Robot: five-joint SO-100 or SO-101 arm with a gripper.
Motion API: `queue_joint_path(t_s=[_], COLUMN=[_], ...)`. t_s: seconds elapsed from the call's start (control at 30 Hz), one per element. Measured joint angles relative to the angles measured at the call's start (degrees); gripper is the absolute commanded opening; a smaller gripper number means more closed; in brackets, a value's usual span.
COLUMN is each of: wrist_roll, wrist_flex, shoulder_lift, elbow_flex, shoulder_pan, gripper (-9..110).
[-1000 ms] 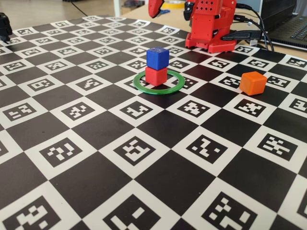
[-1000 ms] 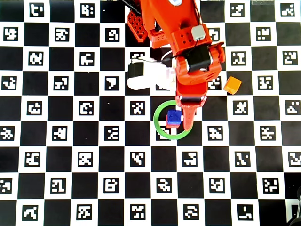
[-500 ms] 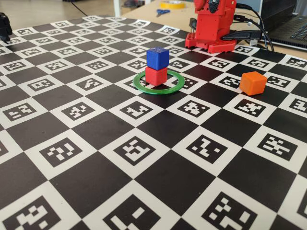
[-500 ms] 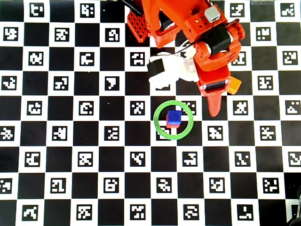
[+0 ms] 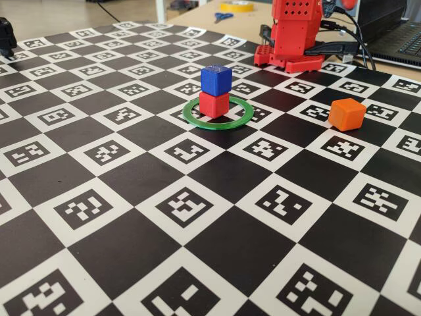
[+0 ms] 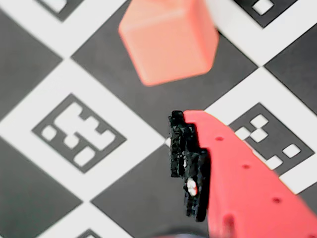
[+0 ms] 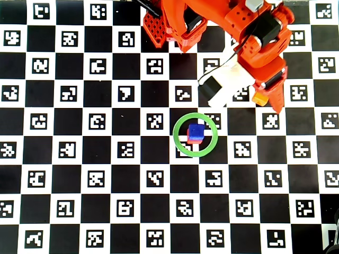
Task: Grab the red cube then put it in the green circle then put the blue cube on top and finally the orange cube on top
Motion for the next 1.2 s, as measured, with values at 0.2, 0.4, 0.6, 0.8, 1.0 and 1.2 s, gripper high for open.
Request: queue_joint_path(t_s=[0.2,0.4,0.6,0.8,1.0,1.2], wrist_roll=[-5.80,-8.26,-8.26,-8.26,-8.26,-8.26], wrist_flex=[-1.67,-4.92,-8.88,-13.62,-17.05,-20.74], shoulder_lift=[-5.27,-6.86,-7.21,-8.26,-10.02,-12.66], elbow_flex=[-0.09,1.58,7.56,13.71,16.17,18.37], shoulder_pan=[-2.99,-3.43,-3.43,-3.60,-4.83,-6.15], gripper=[39,39,39,39,39,39])
